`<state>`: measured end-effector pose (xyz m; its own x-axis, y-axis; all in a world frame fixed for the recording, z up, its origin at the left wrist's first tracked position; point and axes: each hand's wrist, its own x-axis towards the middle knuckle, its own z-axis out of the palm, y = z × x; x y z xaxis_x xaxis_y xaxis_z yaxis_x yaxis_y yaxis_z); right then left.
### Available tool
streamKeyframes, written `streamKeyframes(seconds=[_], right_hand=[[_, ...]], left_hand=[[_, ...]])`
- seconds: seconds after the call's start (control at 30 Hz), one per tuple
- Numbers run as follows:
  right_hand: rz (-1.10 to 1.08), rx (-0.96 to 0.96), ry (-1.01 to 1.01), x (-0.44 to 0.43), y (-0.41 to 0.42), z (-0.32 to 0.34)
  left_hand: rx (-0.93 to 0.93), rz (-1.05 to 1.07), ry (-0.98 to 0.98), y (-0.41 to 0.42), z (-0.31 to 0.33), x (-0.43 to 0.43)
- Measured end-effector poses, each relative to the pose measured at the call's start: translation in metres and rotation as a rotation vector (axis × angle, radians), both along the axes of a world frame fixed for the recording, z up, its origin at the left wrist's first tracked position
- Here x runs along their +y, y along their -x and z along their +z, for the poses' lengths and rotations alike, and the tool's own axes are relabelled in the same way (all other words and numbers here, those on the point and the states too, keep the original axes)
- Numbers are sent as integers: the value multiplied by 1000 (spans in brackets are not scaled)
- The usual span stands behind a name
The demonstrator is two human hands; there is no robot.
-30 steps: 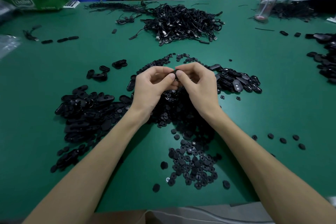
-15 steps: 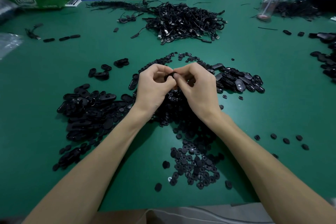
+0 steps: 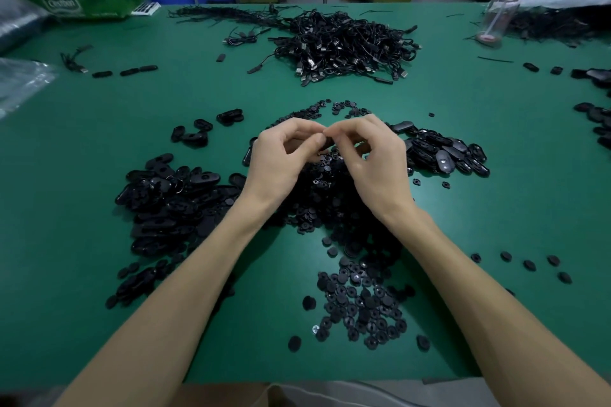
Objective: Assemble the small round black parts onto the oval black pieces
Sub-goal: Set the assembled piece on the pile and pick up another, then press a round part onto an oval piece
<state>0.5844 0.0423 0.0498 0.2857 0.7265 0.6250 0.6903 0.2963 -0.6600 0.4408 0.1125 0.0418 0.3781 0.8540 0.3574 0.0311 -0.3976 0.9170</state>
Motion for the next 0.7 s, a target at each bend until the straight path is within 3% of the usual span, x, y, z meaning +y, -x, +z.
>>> streamKeyframes(seconds=[0.17,0.27,0.33,0.43,0.53,0.7], right_hand=[[-327,10,16,4,-38,7],[-527,-63,98,3,-63,2],[-591,-64,204,3,-72,-3],[-610,-102,347,5,-69,-7],[-409,-132,352,7,-53,-4],[-55,-293,541,9,-18,-10]], left_hand=[[521,517,-290,21,0,13],[928,650,-226,35,-5,25],[1095,656,-141,38,-7,29],[1082,665,-146,39,-10,34],[989,673,-209,38,-10,33],[521,517,-181,31,-2,27]])
